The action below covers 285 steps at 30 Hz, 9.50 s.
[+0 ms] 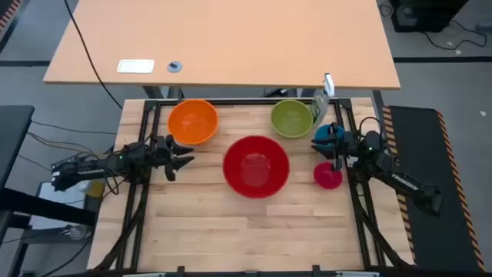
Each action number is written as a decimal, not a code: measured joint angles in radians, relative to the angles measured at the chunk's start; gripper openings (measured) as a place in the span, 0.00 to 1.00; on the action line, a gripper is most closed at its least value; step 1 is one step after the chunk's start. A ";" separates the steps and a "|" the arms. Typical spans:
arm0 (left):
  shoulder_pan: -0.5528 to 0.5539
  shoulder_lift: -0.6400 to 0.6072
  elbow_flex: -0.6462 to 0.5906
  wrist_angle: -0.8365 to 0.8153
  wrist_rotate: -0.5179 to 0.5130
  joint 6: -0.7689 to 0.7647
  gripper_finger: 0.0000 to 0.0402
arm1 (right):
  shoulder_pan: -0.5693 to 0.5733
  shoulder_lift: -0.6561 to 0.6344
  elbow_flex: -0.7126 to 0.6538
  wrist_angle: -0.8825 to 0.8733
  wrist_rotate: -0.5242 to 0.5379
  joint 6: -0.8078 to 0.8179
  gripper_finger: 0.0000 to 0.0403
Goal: Nest bowls inside each other
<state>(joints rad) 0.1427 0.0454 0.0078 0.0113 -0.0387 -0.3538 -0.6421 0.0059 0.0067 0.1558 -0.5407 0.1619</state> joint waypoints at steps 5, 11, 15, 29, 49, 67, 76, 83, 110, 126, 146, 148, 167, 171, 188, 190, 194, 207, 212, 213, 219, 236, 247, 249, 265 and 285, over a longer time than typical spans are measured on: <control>0.000 0.000 0.000 0.000 0.000 0.000 0.48 | 0.000 0.000 0.000 0.000 0.000 0.000 0.26; 0.000 0.000 0.000 0.000 0.000 0.000 0.48 | 0.000 0.000 0.000 0.000 0.000 0.000 0.26; 0.000 0.000 0.000 0.000 0.000 0.000 0.48 | 0.000 0.000 0.000 0.000 0.000 0.000 0.26; 0.000 0.000 0.000 0.000 0.000 0.000 0.48 | 0.000 0.000 0.000 0.000 0.000 0.000 0.26; 0.000 0.000 0.000 0.000 0.000 0.000 0.48 | 0.000 0.000 0.000 0.000 0.000 0.000 0.26; 0.000 0.000 0.000 0.001 0.000 0.000 0.48 | 0.000 0.000 0.000 0.000 0.000 0.000 0.26; 0.000 0.000 0.000 0.125 -0.002 -0.006 0.48 | 0.000 0.000 0.000 0.001 0.006 0.000 0.26; 0.000 0.000 0.000 0.372 -0.053 -0.077 0.48 | 0.000 0.000 0.000 0.232 0.194 0.224 0.26; 0.000 0.016 0.046 0.479 -0.363 -0.439 0.48 | 0.006 0.078 0.140 0.338 0.451 0.914 0.26; 0.048 0.496 0.660 -0.636 -0.715 -0.639 0.36 | 0.048 0.873 0.812 -0.358 0.382 0.374 0.26; 0.573 0.785 0.705 -0.883 -0.331 -0.546 0.70 | 0.063 1.302 1.120 -0.444 0.231 0.149 0.69; 0.629 0.819 0.705 -0.881 -0.290 -0.498 0.70 | 0.069 1.303 1.120 -0.459 0.233 0.149 0.75; 0.959 1.118 0.705 -0.777 0.004 -0.123 0.48 | 0.124 1.289 1.120 -0.457 0.315 0.122 0.70; 0.958 1.119 0.705 -0.781 0.061 -0.096 0.34 | 0.128 1.289 1.120 -0.457 0.315 0.123 0.67; 0.778 0.995 0.770 -0.736 0.144 -0.251 0.03 | 0.139 1.289 1.119 -0.469 0.293 0.192 0.66; 0.763 0.983 0.826 -0.715 0.167 -0.268 0.03 | 0.140 1.289 1.119 -0.469 0.276 0.186 0.66; 0.678 1.003 0.971 -0.715 0.227 -0.267 0.04 | 0.139 1.289 1.119 -0.493 0.262 0.170 0.66; 0.209 1.389 1.123 -0.603 0.243 -0.447 0.04 | 0.091 1.266 1.119 -0.836 0.402 0.106 0.66; 0.160 1.519 1.125 -0.501 0.240 -0.494 0.04 | 0.113 1.264 1.119 -0.933 0.416 0.104 0.66; 0.154 1.540 1.125 -0.497 0.243 -0.493 0.04 | 0.116 1.264 1.119 -0.952 0.415 0.104 0.66; 0.127 1.573 1.125 -0.458 0.232 -0.447 0.15 | 0.122 1.264 1.119 -1.017 0.417 0.064 0.66; 0.128 1.391 1.125 -0.437 0.085 -0.297 0.52 | 0.147 1.479 1.067 -1.049 0.565 -0.355 0.60; 0.129 1.257 1.125 -0.440 -0.002 -0.180 0.48 | 0.149 1.658 1.067 -1.016 0.576 -0.409 0.39; 0.132 1.251 1.125 -0.455 -0.002 -0.174 0.48 | 0.149 1.679 1.067 -1.010 0.576 -0.410 0.29; 0.227 1.188 1.124 -0.583 -0.002 -0.129 0.48 | 0.267 1.459 1.185 -1.052 0.571 -0.573 0.08; 0.291 1.192 1.124 -0.498 -0.003 -0.182 0.48 | 0.698 1.532 1.337 -0.974 0.351 -0.408 0.15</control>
<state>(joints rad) 0.4341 1.2370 1.1320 -0.4863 -0.0418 -0.5356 0.0556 1.5381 1.3432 -0.8181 -0.1892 -0.2463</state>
